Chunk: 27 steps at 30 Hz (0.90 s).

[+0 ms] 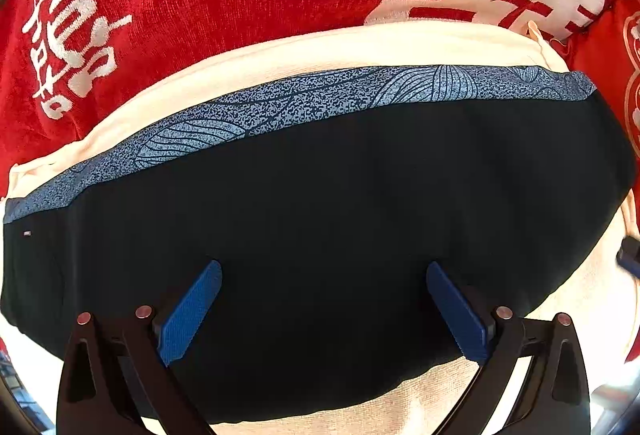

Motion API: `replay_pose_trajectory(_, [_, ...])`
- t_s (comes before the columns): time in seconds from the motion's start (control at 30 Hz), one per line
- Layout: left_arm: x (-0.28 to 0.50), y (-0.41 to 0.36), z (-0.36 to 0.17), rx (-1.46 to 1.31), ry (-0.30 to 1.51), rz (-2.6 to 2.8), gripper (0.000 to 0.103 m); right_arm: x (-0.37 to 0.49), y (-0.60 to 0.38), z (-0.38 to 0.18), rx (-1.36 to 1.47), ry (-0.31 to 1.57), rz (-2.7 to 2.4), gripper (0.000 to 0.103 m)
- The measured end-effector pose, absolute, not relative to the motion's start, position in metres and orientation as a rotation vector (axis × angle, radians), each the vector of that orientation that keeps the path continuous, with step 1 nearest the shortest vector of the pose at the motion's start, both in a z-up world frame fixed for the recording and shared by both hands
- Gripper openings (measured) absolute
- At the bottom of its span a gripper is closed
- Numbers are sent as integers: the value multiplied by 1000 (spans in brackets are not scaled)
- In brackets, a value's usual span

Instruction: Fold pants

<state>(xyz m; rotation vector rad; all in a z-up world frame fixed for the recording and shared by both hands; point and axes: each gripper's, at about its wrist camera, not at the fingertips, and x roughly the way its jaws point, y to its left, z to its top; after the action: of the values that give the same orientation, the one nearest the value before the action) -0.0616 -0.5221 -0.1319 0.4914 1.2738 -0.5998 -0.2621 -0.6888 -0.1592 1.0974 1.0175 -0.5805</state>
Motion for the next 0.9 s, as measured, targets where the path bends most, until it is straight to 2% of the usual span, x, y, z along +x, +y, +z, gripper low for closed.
replay_pose_trajectory(0.33, [-59,-519,-136,489,1275,-598,103,-276,-644,-165,1180,1016,-488,44])
replay_pose_trajectory(0.9, [-49,-522,-142,491,1312,-593,103,-279,-658,-172,1262,934,-493,46])
